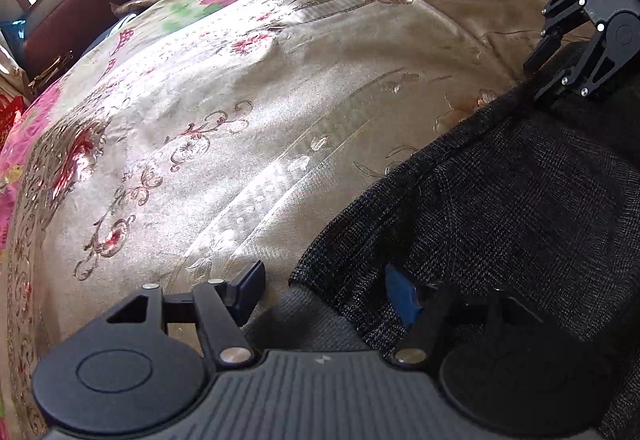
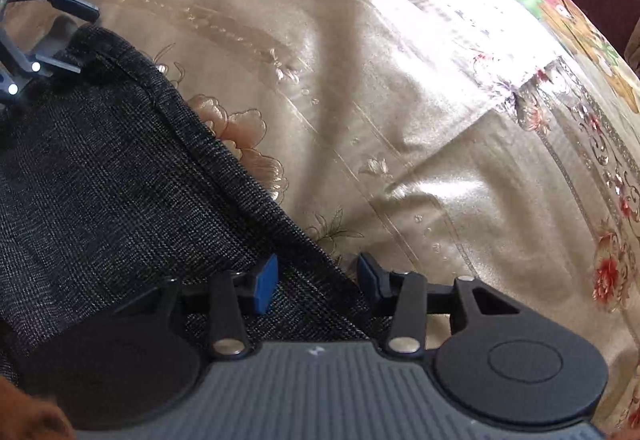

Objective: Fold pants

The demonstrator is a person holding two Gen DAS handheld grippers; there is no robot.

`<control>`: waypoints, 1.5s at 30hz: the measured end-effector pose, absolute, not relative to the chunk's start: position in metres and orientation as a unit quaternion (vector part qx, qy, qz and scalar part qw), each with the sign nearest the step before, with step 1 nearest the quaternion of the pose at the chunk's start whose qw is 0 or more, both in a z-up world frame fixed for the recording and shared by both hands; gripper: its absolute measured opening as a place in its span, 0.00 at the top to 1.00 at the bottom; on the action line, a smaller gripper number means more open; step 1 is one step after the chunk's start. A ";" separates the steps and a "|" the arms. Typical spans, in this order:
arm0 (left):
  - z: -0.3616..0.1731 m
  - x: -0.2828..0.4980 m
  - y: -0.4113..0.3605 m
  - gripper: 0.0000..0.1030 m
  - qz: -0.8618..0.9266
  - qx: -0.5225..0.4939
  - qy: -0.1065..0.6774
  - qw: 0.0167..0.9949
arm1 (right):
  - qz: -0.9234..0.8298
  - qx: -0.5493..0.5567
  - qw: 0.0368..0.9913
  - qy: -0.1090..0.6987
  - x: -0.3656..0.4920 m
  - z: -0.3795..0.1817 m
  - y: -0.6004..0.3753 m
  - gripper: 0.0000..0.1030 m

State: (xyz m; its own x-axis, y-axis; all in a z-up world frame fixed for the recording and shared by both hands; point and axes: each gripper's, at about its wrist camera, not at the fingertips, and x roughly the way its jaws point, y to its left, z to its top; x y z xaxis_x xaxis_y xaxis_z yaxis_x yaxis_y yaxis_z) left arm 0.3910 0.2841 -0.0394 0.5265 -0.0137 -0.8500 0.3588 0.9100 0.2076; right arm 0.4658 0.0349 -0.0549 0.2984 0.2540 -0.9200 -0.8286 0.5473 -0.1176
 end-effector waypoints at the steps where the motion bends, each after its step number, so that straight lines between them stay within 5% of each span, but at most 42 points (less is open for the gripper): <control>1: -0.041 0.391 0.284 0.22 -0.105 0.176 0.476 0.855 | 0.362 -0.312 0.746 0.464 0.462 -0.055 0.036 0.59; 7: -0.038 0.379 0.269 0.50 -0.086 0.218 0.464 0.854 | 0.343 -0.327 0.754 0.455 0.444 -0.043 0.042 0.97; 10: -0.030 0.375 0.266 0.69 -0.060 0.237 0.454 0.857 | 0.334 -0.308 0.775 0.439 0.436 -0.025 0.035 0.98; 19: 0.038 0.304 0.256 0.72 -0.048 0.259 0.372 0.890 | 0.335 -0.295 0.817 0.364 0.371 0.062 0.003 0.99; 26: 0.085 0.184 0.246 0.72 -0.050 0.250 0.305 0.918 | 0.361 -0.264 0.839 0.310 0.233 0.134 -0.038 0.98; 38: -0.040 0.069 0.222 0.71 -0.007 0.291 0.376 0.880 | 0.380 -0.235 0.776 0.445 0.080 -0.023 -0.029 0.99; 45: -0.031 0.040 0.234 0.73 0.015 0.245 0.350 0.904 | 0.386 -0.296 0.792 0.368 0.053 -0.006 -0.015 0.97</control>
State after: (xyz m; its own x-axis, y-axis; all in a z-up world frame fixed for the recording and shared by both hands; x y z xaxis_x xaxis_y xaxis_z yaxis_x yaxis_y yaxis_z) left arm 0.0398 0.2337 -0.0309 0.7539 0.1984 -0.6263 0.1455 0.8792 0.4536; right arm 0.0526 -0.0154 -0.0059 0.4312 0.3933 -0.8120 -0.8292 0.5274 -0.1849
